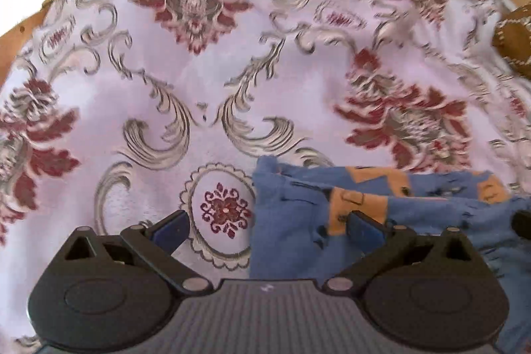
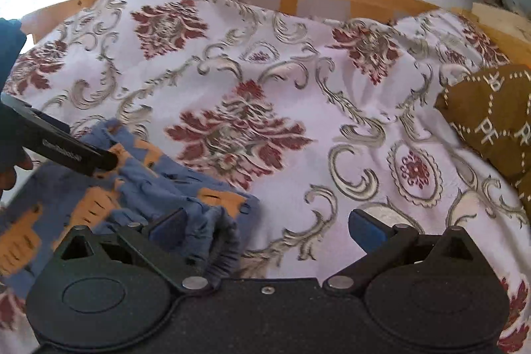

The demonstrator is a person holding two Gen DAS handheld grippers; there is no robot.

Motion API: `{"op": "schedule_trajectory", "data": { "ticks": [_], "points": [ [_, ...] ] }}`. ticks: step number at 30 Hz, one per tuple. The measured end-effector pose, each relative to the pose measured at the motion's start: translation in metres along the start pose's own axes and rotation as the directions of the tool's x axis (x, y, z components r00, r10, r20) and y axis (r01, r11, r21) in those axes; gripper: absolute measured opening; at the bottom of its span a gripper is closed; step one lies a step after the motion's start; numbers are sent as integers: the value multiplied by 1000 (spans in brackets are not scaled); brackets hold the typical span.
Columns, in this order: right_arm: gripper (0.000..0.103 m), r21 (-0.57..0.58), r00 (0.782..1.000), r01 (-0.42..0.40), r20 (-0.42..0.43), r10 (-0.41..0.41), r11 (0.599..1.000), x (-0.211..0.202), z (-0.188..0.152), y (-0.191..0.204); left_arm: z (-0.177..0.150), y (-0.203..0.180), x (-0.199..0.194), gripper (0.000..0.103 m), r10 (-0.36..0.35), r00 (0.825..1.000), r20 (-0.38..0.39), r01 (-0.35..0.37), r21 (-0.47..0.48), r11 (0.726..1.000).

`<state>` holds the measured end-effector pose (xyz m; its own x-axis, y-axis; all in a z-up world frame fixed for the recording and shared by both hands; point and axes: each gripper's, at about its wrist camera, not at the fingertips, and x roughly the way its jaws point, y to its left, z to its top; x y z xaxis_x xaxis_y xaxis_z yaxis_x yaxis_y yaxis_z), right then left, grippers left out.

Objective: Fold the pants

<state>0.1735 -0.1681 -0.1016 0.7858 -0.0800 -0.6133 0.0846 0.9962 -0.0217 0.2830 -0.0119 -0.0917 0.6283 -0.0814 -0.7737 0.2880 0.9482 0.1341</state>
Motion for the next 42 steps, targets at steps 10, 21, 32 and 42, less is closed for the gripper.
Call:
{"op": "schedule_trajectory", "data": {
  "ticks": [10, 21, 32, 42],
  "points": [
    [102, 16, 991, 96, 98, -97, 995, -13, 0, -4, 4, 11, 9, 103, -30, 1000, 8, 30, -32, 999],
    [102, 120, 999, -17, 40, 13, 993, -48, -13, 6, 4, 16, -4, 103, -32, 1000, 1, 32, -77, 996],
    [102, 125, 979, -61, -187, 84, 990, -52, -43, 18, -40, 21, -51, 103, -73, 988, -139, 72, -11, 997],
    [102, 98, 982, -109, -142, 122, 989, -77, -44, 11, -65, 40, -74, 103, -78, 969, -235, 54, -108, 993]
  ]
}}
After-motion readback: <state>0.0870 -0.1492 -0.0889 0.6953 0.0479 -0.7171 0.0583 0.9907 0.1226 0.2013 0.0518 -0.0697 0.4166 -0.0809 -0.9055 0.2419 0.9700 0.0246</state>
